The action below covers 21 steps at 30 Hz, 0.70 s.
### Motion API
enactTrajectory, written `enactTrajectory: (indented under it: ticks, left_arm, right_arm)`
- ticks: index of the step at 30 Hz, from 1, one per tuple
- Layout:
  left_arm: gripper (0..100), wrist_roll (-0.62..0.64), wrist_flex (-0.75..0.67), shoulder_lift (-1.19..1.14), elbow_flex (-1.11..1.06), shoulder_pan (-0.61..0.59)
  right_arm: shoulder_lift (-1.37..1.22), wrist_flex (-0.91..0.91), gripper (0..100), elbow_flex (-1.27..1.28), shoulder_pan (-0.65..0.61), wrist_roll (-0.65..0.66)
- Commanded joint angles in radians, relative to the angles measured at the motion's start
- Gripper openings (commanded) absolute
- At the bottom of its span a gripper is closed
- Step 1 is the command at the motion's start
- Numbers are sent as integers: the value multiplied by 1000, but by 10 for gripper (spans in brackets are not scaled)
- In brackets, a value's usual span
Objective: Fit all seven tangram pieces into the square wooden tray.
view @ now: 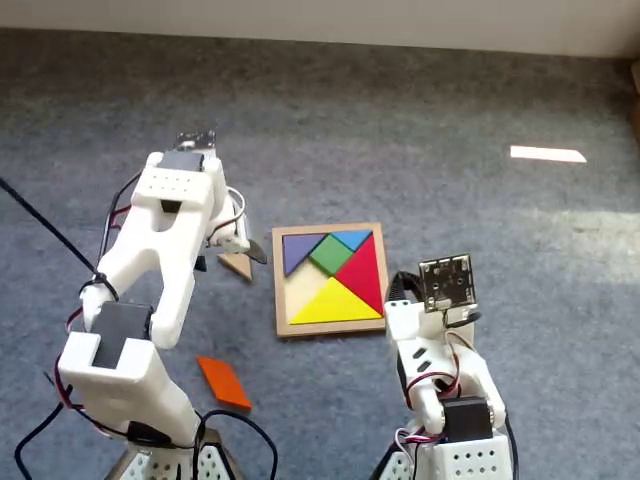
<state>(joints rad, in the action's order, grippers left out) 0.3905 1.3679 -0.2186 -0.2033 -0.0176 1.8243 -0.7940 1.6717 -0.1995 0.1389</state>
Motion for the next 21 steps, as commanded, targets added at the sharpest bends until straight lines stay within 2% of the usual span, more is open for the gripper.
enactTrajectory:
  ticks: [1, 12, 21]
  left_arm:
    - [325, 74, -91, 54, -45, -18]
    - [325, 144, -302, 51, -183, -19]
    - [324, 140, -344, 51, -183, -19]
  right_arm:
    - [10, 27, 20, 102, 5, -5]
    - [8, 25, 20, 102, 5, -5]
    - [8, 25, 20, 102, 5, -5]
